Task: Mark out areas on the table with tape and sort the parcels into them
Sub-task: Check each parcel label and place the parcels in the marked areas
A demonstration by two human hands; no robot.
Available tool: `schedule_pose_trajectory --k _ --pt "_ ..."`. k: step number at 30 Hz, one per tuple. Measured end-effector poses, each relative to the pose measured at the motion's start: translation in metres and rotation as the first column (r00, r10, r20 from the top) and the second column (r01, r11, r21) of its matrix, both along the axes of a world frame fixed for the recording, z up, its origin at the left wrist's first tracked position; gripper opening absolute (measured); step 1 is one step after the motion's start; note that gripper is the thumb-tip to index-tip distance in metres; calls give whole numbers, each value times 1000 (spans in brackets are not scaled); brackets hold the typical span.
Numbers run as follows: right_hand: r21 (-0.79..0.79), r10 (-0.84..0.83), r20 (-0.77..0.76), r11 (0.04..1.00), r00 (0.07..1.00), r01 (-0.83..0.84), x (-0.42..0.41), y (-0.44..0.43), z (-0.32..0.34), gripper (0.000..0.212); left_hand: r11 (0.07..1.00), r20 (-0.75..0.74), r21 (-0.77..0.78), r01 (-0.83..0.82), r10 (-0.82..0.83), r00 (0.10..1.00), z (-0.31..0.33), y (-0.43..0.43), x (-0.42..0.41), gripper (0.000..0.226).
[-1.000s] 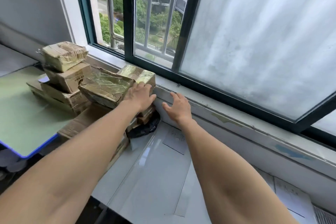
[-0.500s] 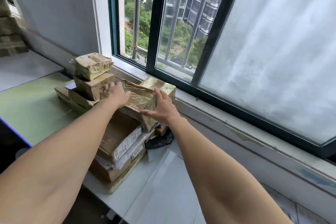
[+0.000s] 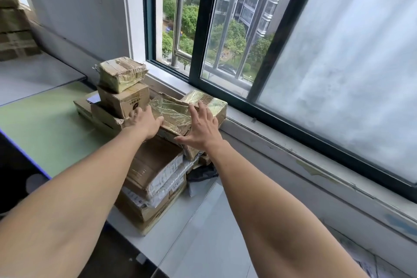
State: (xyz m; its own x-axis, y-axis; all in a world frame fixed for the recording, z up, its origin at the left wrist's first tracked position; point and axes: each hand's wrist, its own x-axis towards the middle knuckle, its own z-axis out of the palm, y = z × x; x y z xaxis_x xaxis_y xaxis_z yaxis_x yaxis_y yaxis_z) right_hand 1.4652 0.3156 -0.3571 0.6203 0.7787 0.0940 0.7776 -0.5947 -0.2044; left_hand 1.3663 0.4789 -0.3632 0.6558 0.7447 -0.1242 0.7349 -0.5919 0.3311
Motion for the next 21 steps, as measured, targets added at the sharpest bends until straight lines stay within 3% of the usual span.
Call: schedule_pose_trajectory --k 4,9,21 --pt "-40 -8 1 999 1000 8 2 1 -3 118 980 111 -173 -94 114 987 -3 1 6 75" --pt "17 14 -31 1000 999 -14 4 -1 0 115 935 245 -312 -169 251 936 1 9 11 74" --pt "201 33 13 979 999 -35 9 -37 41 110 927 525 -265 -265 369 767 46 -9 28 55"
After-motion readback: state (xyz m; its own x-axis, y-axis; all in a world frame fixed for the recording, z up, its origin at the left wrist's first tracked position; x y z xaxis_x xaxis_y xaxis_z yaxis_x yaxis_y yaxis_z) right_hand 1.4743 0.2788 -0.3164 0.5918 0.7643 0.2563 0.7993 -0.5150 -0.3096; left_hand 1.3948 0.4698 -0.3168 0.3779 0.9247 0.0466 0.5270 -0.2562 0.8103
